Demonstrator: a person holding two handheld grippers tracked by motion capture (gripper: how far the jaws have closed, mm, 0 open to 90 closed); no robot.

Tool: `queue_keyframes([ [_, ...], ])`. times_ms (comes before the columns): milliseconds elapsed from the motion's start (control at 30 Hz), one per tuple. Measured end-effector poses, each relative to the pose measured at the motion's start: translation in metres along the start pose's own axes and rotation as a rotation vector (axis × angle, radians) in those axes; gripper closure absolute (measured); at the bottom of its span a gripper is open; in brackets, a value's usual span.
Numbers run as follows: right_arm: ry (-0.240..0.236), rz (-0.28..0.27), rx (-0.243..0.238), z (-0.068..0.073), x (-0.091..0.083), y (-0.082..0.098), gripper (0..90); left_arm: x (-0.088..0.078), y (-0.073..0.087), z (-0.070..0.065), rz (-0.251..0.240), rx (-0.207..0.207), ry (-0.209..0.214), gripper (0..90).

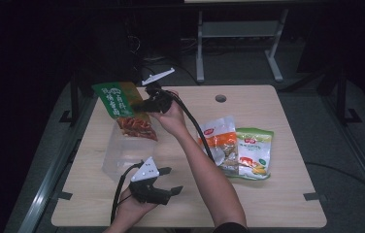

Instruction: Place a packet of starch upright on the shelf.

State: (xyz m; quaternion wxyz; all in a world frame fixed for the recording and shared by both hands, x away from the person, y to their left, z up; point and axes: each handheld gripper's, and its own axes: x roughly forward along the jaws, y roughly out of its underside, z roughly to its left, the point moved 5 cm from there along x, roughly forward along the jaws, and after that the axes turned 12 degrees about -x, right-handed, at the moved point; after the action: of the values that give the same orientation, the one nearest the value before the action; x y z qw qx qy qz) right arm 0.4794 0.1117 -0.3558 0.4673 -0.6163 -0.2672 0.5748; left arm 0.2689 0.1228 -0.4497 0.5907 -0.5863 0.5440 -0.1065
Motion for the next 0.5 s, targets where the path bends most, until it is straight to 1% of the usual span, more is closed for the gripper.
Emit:
queue_keyframes([
  [100, 0.002, -0.001, 0.015, -0.002, 0.002, 0.006, 89.8, 0.000, 0.000, 0.000, 0.004, 0.008, -0.001, 25.2],
  [267, -0.007, -0.029, 0.059, -0.008, 0.004, 0.014, 89.7, 0.000, 0.000, 0.001, 0.003, 0.001, -0.001, 25.2],
  [300, -0.002, -0.027, 0.055, -0.008, 0.004, 0.015, 89.7, 0.001, 0.000, 0.001, 0.003, 0.001, -0.001, 25.2],
  [400, 0.014, 0.009, 0.039, -0.007, 0.009, 0.022, 89.6, 0.000, 0.000, 0.001, -0.001, -0.005, -0.003, 25.2],
  [500, 0.002, -0.002, 0.056, -0.010, 0.010, 0.030, 89.5, 0.000, 0.000, 0.001, -0.001, -0.005, -0.004, 25.3],
])
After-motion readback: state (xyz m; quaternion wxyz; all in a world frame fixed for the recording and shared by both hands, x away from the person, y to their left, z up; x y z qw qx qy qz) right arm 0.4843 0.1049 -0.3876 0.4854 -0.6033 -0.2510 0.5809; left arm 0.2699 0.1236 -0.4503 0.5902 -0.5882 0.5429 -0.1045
